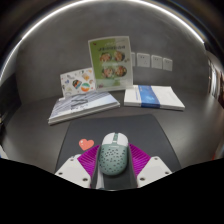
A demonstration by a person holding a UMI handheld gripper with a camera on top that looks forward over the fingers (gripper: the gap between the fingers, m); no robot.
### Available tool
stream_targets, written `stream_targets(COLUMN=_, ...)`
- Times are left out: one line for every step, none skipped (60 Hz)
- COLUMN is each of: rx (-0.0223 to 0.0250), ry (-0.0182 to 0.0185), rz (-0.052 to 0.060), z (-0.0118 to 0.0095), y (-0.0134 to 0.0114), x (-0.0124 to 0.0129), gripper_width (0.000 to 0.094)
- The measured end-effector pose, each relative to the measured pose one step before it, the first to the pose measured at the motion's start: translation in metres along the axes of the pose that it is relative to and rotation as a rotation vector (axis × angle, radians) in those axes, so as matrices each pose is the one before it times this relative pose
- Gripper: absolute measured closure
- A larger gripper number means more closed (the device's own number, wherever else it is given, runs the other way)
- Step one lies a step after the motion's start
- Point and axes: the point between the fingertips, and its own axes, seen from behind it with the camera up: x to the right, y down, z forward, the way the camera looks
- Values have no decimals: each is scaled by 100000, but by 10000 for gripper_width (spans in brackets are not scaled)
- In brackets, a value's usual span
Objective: Arrange mouse
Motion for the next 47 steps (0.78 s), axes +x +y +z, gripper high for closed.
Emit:
stream_targets(rx=977, ry=-169, rz=-21, z=54, y=-9, x=-14, gripper_width=473)
stream_targets(rx=754, ry=-296, rz=-359, z=37, y=31, x=-33, gripper_width=456)
stream_targets(rx=1139, ry=-284, rz=-551, z=40, y=-75, x=-32, gripper_width=450)
stream_targets(rx=554, ry=-414, rz=-481, z=-208, y=-121, x=-82, gripper_width=430)
stream_targets(rx=915, ry=-241, rz=-265, z=147, y=41, x=-27, gripper_width=424)
stream_targets(rx=909, ry=-155, rz=-137, z=50, y=-74, x=-51, gripper_width=403)
stream_targets(rx=531, ry=-113, rz=179, z=7, y=-25, x=-27, gripper_width=376)
stream_targets(rx=75, ry=153, rz=484, z=41, y=74, x=55, gripper_width=359)
stream_targets(rx=-4, ry=183, rz=667, z=49, y=38, x=37, gripper_width=340)
stream_targets(rx=268, ry=326, rz=551, z=-5, y=-61, x=145, gripper_width=287)
stream_targets(rx=-384, ry=75, rz=787, z=55, y=-25, x=89, gripper_width=275)
stream_targets(rx=-585, ry=-630, rz=1077, z=-32, y=10, x=-207, gripper_width=258)
stream_targets(rx=-575, ry=-866, rz=1189, z=-60, y=-58, x=-259, gripper_width=215)
stream_targets(rx=-901, ry=-1239, rz=1098, z=-103, y=-17, x=-359, gripper_width=171)
stream_targets(rx=-1034, ry=-1319, rz=619, z=-93, y=-26, x=-348, gripper_width=128)
stream_targets(rx=-1133, ry=-1148, rz=40, z=-94, y=12, x=-319, gripper_width=84)
stream_targets(rx=-1543, ry=-891, rz=-466, z=-125, y=93, x=-240, gripper_width=86)
stream_targets(rx=-1511, ry=154, rz=-810, z=-137, y=98, x=16, gripper_width=87)
stream_targets(rx=-1237, ry=536, rz=-1264, z=-228, y=82, x=96, gripper_width=89)
stream_targets(rx=-833, ry=676, rz=-1750, z=-270, y=-35, x=134, gripper_width=89)
stream_targets(rx=169, ry=810, rz=-2081, z=-402, y=-227, x=164, gripper_width=87)
stream_targets(rx=657, ry=688, rz=-2407, z=-470, y=-321, x=150, gripper_width=85)
stream_targets(rx=902, ry=537, rz=-2657, z=-535, y=-338, x=130, gripper_width=85)
stream_targets(rx=932, ry=404, rz=-2742, z=-639, y=-333, x=107, gripper_width=86)
stream_targets(rx=860, ry=248, rz=-2880, z=-705, y=-301, x=68, gripper_width=86)
stream_targets(rx=823, ry=37, rz=-3062, z=-751, y=-240, x=40, gripper_width=85)
stream_targets(rx=741, ry=-93, rz=-3052, z=-795, y=-214, x=-16, gripper_width=83)
stream_targets(rx=403, ry=4, rz=-2959, z=-889, y=-261, x=92, gripper_width=84)
stream_targets(rx=414, ry=-110, rz=-2589, z=-910, y=-20, x=32, gripper_width=88)
stream_targets(rx=308, ry=82, rz=-2188, z=-857, y=10, x=53, gripper_width=99)
stream_targets(rx=67, ry=156, rz=-1748, z=-865, y=145, x=-18, gripper_width=100)
stream_targets(rx=-147, ry=106, rz=-1204, z=-846, y=207, x=-5, gripper_width=99)
stream_targets(rx=-322, ry=83, rz=-605, z=-823, y=269, x=-55, gripper_width=98)
stream_targets(rx=-516, ry=-110, rz=-137, z=-827, y=347, x=-97, gripper_width=101)
stream_targets(rx=-468, ry=-394, rz=315, z=-833, y=342, x=-209, gripper_width=101)
stream_targets(rx=-353, ry=-729, rz=540, z=-825, y=344, x=-299, gripper_width=100)
stream_targets(rx=61, ry=-801, rz=573, z=-642, y=402, x=-449, gripper_width=100)
stream_targets(rx=-66, ry=-1485, rz=1101, z=-764, y=321, x=-467, gripper_width=100)
stream_targets(rx=-37, ry=-1743, rz=1338, z=-708, y=244, x=-471, gripper_width=99)
stream_targets(rx=158, ry=-1793, rz=1491, z=-650, y=261, x=-623, gripper_width=99)
stream_targets(rx=103, ry=-2032, rz=1640, z=-644, y=248, x=-673, gripper_width=98)
stream_targets(rx=54, ry=-2410, rz=1771, z=-569, y=251, x=-803, gripper_width=95)
stream_targets(rx=132, ry=-2687, rz=1561, z=-523, y=229, x=-829, gripper_width=92)
stream_targets(rx=150, ry=-2559, rz=1387, z=-500, y=247, x=-905, gripper_width=89)
stream_targets(rx=66, ry=-2265, rz=1215, z=-412, y=197, x=-890, gripper_width=91)
stream_targets(rx=-25, ry=-2016, rz=1084, z=-358, y=220, x=-845, gripper_width=90)
stream_targets(rx=-216, ry=-1828, rz=916, z=-363, y=238, x=-749, gripper_width=89)
